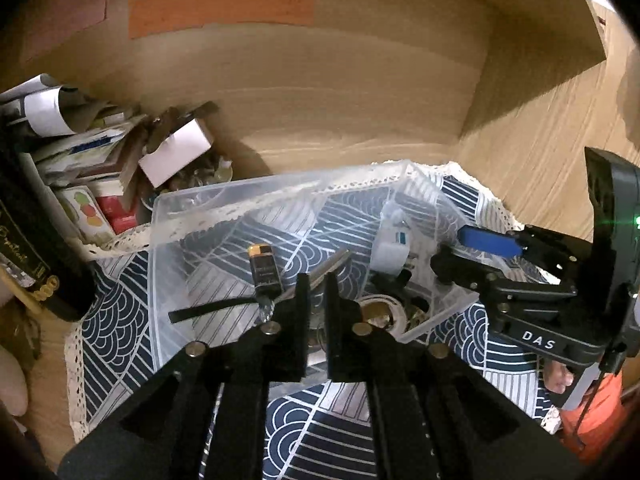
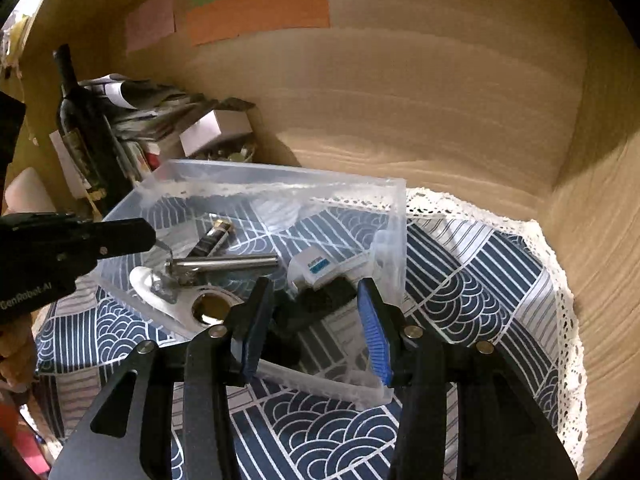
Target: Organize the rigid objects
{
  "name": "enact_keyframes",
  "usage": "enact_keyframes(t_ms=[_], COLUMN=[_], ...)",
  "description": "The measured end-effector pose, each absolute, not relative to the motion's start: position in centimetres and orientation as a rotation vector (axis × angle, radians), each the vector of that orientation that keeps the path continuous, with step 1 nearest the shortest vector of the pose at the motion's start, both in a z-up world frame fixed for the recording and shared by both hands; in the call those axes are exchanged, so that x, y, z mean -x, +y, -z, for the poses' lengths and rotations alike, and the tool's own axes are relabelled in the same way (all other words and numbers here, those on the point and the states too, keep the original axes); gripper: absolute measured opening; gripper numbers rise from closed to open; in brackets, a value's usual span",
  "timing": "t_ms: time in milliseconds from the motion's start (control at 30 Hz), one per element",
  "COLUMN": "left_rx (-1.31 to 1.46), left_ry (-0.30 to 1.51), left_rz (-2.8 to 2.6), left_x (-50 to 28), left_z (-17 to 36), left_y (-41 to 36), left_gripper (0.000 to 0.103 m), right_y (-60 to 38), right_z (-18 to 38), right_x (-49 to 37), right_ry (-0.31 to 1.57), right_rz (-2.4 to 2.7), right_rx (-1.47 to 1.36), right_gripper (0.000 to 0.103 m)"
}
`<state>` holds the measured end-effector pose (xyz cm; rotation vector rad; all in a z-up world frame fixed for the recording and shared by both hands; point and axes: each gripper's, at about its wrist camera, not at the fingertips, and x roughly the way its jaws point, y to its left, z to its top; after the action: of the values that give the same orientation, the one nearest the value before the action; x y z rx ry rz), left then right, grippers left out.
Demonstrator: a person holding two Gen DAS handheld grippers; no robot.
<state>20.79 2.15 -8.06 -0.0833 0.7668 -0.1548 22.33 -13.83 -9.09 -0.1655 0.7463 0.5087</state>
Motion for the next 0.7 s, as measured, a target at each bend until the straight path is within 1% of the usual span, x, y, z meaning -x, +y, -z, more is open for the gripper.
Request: enact_keyframes(t_ms=[33,67,100,133,200,267,300,400,533,600,667,700], left_rx=[0.080,0.079,0.078,0.074,0.068,0.071,0.071,0.053,0.037,0.035,0.035,0.035], left_ry=[0.769,0.766,0.761,0.751,0.732,0.709,0.698,0.649,0.577,0.539,0.500,0.480], left_rz=[0.154,0.152,0.147,0.139,0.130,0.129,0.127,0.104,0.093,0.088,0.078,0.072], left_x=[-20.6,-20.5,-20.3,-20.0,-19.3,-18.6,-18.3,-16.8,-14.2,-12.6,-11.1,-10.3], left_z=[8.0,8.0,7.8,7.5,6.8,6.0,5.7,4.4,2.5,1.6,0.7,0.4], left_y=[2.1,2.1,2.2,2.2,2.2,2.2,2.2,2.0,1.6,1.3,1.1,0.9], left_gripper=[0.018,0.022,0.029,0.033,0.036,0.038,0.040,0.046,0.056,0.059,0.065,0.069], right_y=[-13.8,-13.8,-13.9,-13.9,-14.0,-14.1,-14.2,-14.5,-15.1,-15.3,-15.5,-15.7], right_z=[9.1,8.9,8.8,8.5,7.9,7.1,6.7,5.1,2.9,1.9,1.0,0.6], right_x=[-22.3,-22.2,-22.1,-21.9,-21.4,-20.8,-20.3,-18.8,-16.1,-14.6,-13.0,-12.3], right_ry=[0.745,0.739,0.732,0.725,0.706,0.679,0.660,0.605,0.513,0.467,0.428,0.411], right_rz=[-0.509,-0.508,-0.509,-0.511,-0.518,-0.523,-0.525,-0.533,-0.541,-0.540,-0.536,-0.536], right_rx=[0.164,0.164,0.163,0.161,0.157,0.157,0.156,0.152,0.135,0.132,0.126,0.122], right_gripper=[0.051,0.052,0.052,0.052,0.054,0.059,0.061,0.062,0.073,0.075,0.077,0.080])
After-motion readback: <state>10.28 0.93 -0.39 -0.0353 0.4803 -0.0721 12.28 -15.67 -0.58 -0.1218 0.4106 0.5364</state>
